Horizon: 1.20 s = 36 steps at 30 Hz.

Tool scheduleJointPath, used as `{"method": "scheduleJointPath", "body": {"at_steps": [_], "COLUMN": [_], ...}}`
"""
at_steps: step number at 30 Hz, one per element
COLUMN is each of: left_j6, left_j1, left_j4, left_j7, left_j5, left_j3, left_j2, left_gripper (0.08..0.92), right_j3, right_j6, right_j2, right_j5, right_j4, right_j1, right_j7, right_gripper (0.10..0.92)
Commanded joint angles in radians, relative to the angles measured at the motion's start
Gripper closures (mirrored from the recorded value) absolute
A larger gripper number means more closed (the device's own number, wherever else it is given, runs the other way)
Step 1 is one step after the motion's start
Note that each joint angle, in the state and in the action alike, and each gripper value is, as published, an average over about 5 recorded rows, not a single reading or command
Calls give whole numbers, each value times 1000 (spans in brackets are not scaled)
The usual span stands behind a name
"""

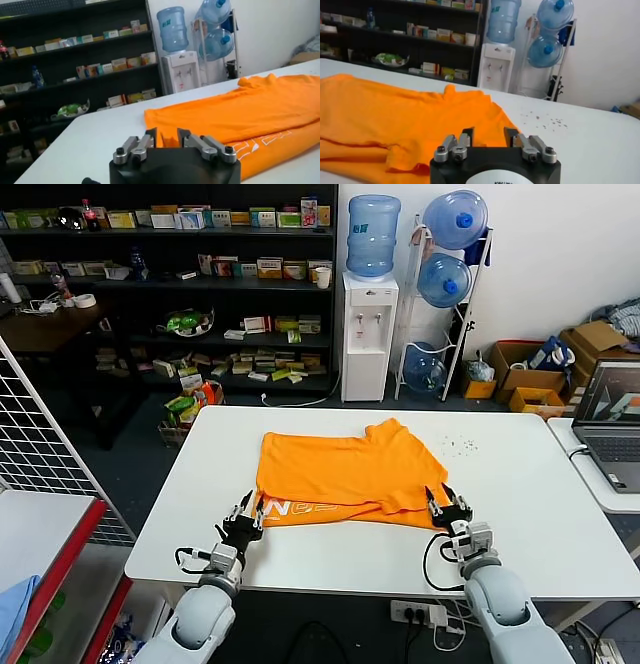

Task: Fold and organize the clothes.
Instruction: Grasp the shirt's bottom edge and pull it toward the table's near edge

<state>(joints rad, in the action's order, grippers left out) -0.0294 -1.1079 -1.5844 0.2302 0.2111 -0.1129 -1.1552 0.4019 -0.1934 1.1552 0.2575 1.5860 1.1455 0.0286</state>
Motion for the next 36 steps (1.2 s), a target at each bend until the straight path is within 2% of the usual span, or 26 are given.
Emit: {"method": "scheduleJointPath", "body": {"at_steps": [1,5,8,12,16,21,36], "left_j6": [-39,-65,-84,-107,-130,-158,-156], "left_j1": [-54,-49,-39,-26,-15,-17,-44], "left_j4": [-76,-71,-58,-26,3,6,-32], "left_j7": [2,7,9,8,2,-15,-32], "left_j5": [110,156,173,186,193,196,219], "left_j3": [-3,-3,2,9,14,21,13], "left_j2": [44,44,38,26,15,15,24], "left_gripper": [507,386,299,205,181,255,687], "right_j3": [60,82,85,81,75,67,61], "right_j6": [-93,-96,-99,-101,-103,-110,-124], "right_j2": [-23,-26,-23,-15,-12,-8,-27], "right_j5": [-3,-18,-17,-20,-18,-10,2], "right_j4": [125,129,113,87,67,52,86], "right_j1": [153,193,193,180,162,141,159], "right_j7": [8,6,3,-2,-7,-9,-4], "right_gripper": [368,259,213,203,233,362,795]}}
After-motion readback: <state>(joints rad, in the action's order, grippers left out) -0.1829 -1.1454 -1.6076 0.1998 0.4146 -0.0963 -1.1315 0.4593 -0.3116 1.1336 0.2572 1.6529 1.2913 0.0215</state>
